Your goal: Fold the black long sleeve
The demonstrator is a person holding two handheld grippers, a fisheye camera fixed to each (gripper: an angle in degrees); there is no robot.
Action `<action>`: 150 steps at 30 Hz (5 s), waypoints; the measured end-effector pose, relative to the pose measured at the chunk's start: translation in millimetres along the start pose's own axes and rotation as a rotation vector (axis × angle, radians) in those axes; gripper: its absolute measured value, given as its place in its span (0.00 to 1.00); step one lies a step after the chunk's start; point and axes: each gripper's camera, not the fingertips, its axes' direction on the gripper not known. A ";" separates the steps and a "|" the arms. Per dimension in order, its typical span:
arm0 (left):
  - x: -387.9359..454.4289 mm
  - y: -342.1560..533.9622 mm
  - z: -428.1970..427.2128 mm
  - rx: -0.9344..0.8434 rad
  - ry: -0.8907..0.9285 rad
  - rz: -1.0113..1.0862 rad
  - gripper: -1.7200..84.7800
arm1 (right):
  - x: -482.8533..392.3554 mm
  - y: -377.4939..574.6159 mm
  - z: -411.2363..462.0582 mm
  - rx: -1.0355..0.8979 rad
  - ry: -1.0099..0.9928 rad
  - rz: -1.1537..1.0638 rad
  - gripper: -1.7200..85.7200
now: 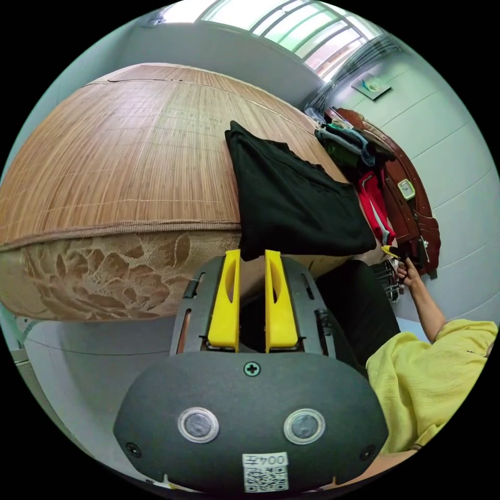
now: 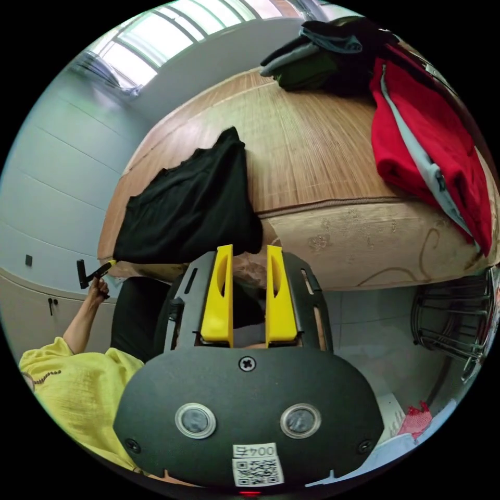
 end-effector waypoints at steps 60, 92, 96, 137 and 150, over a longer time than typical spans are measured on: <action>150.6 -91.2 104.9 0.067 -0.170 0.184 0.09 | -143.9 -45.3 208.6 0.142 0.318 -0.507 0.13; 135.4 -220.2 252.0 0.009 -0.341 0.112 0.07 | -128.3 -93.0 168.5 0.258 0.357 -0.378 0.15; 127.2 -223.2 252.5 0.006 -0.308 0.095 0.05 | -111.6 -129.5 178.4 0.174 0.417 -0.345 0.15; 61.2 -275.8 236.1 0.055 -0.271 0.043 0.03 | -98.0 -185.0 138.8 0.161 0.284 -0.214 0.17; 29.3 -282.2 165.5 0.110 -0.120 -0.006 0.07 | -120.6 -119.4 191.9 0.040 0.358 -0.302 0.21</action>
